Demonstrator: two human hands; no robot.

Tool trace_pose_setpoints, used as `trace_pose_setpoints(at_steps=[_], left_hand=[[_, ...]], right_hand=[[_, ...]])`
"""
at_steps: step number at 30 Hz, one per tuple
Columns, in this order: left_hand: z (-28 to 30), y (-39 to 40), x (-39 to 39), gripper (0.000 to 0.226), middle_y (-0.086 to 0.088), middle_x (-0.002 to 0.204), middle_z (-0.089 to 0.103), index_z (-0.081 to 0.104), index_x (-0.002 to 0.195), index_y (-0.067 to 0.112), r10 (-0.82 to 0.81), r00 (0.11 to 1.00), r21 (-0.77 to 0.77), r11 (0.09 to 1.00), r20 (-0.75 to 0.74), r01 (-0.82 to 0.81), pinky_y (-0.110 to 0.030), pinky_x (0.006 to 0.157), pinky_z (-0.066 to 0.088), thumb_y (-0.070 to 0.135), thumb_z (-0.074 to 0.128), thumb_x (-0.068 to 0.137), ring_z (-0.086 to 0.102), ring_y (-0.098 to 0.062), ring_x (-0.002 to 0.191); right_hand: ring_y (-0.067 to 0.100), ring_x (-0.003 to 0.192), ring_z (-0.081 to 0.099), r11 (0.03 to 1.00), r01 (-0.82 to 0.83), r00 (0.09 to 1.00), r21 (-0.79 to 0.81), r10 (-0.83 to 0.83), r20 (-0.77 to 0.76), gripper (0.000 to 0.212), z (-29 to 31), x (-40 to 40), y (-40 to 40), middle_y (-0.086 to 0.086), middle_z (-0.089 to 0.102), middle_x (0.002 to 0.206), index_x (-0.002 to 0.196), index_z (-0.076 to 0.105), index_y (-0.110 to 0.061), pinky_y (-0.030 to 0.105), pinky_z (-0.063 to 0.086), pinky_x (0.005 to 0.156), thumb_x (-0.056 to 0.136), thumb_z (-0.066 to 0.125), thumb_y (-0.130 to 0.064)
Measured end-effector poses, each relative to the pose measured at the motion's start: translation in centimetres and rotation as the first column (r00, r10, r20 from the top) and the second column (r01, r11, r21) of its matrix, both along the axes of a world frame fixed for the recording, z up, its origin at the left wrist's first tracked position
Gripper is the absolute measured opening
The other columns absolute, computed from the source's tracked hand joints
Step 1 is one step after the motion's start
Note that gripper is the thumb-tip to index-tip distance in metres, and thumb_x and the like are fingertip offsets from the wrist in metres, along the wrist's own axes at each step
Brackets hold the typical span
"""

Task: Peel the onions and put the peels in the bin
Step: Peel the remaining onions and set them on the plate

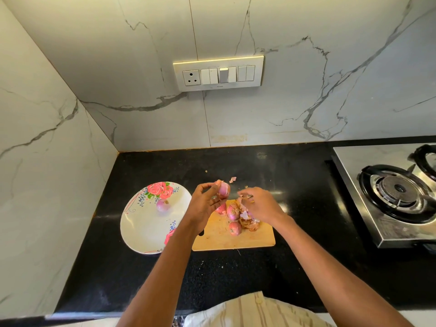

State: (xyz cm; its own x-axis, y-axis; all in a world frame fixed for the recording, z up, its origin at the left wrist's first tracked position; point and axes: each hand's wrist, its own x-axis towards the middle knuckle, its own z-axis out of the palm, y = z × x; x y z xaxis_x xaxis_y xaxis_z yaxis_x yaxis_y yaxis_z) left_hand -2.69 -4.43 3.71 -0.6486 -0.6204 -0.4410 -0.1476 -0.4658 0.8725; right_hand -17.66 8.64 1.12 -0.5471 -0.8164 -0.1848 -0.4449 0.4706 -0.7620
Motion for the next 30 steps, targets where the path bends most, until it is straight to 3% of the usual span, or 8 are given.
trace_pose_setpoints(at_steps=[3, 8, 16, 22, 25, 30], left_hand=[[0.2, -0.2, -0.3, 0.042, -0.010, 0.121, 0.068, 0.056, 0.125, 0.014, 0.030, 0.999, -0.024, 0.999, 0.026, -0.029, -0.042, 0.099, 0.057, 0.041, 0.065, 0.095, 0.070, -0.028, 0.109], [0.2, 0.0, -0.8, 0.041, -0.008, 0.119, 0.069, 0.058, 0.122, 0.015, 0.029, 0.998, -0.073, 0.997, 0.050, -0.025, -0.040, 0.100, 0.056, 0.043, 0.065, 0.094, 0.070, -0.024, 0.108], [0.6, -0.2, -0.8, 0.031, -0.007, 0.119, 0.070, 0.060, 0.121, 0.018, -0.032, 0.998, -0.137, 0.990, 0.046, 0.038, -0.038, 0.096, 0.058, 0.033, 0.068, 0.095, 0.073, -0.023, 0.103], [0.1, -0.1, -0.8, 0.050, -0.003, 0.113, 0.072, 0.063, 0.112, 0.022, -0.019, 0.992, -0.249, 0.967, 0.122, 0.049, -0.043, 0.096, 0.058, 0.053, 0.073, 0.075, 0.072, -0.022, 0.103], [0.3, -0.1, -0.7, 0.051, -0.001, 0.111, 0.073, 0.063, 0.111, 0.022, -0.021, 0.991, -0.291, 0.955, 0.131, 0.059, -0.043, 0.096, 0.059, 0.054, 0.073, 0.073, 0.072, -0.020, 0.102], [0.7, 0.0, -0.6, 0.051, -0.001, 0.110, 0.073, 0.063, 0.113, 0.020, -0.038, 0.993, -0.323, 0.943, 0.116, 0.074, -0.042, 0.095, 0.059, 0.052, 0.072, 0.075, 0.073, -0.018, 0.101]], right_hand=[[-0.001, 0.100, 0.066, 0.979, 0.047, 0.995, -0.200, -0.028, 0.100, 0.033, 1.7, 0.7, -0.6, -0.013, 0.069, 0.117, 0.129, 0.066, -0.025, 0.019, 0.057, 0.088, 0.097, 0.067, -0.035], [-0.005, 0.103, 0.065, 0.956, 0.002, 0.999, -0.295, 0.014, 0.052, 0.035, 3.3, 1.8, -2.0, -0.017, 0.071, 0.113, 0.126, 0.067, -0.030, 0.014, 0.055, 0.087, 0.093, 0.070, -0.043], [0.001, 0.108, 0.067, 0.948, -0.002, 1.000, -0.319, 0.008, 0.018, 0.031, 3.7, 1.4, -1.7, -0.012, 0.072, 0.117, 0.127, 0.069, -0.026, 0.019, 0.056, 0.092, 0.097, 0.068, -0.030], [0.000, 0.096, 0.070, 0.938, 0.050, 0.998, -0.344, -0.062, -0.024, 0.026, 3.5, 2.0, -1.7, -0.010, 0.075, 0.105, 0.119, 0.074, -0.020, 0.016, 0.057, 0.083, 0.094, 0.072, -0.026], [0.003, 0.093, 0.071, 0.931, 0.041, 0.995, -0.363, -0.073, -0.075, 0.026, 3.5, 2.1, -1.8, -0.004, 0.077, 0.104, 0.117, 0.075, -0.014, 0.014, 0.057, 0.081, 0.093, 0.073, -0.023], [0.009, 0.092, 0.072, 0.929, 0.022, 0.985, -0.369, -0.083, -0.150, 0.025, 3.6, 2.2, -2.0, 0.000, 0.077, 0.104, 0.116, 0.075, -0.011, 0.023, 0.061, 0.081, 0.092, 0.074, -0.020]])
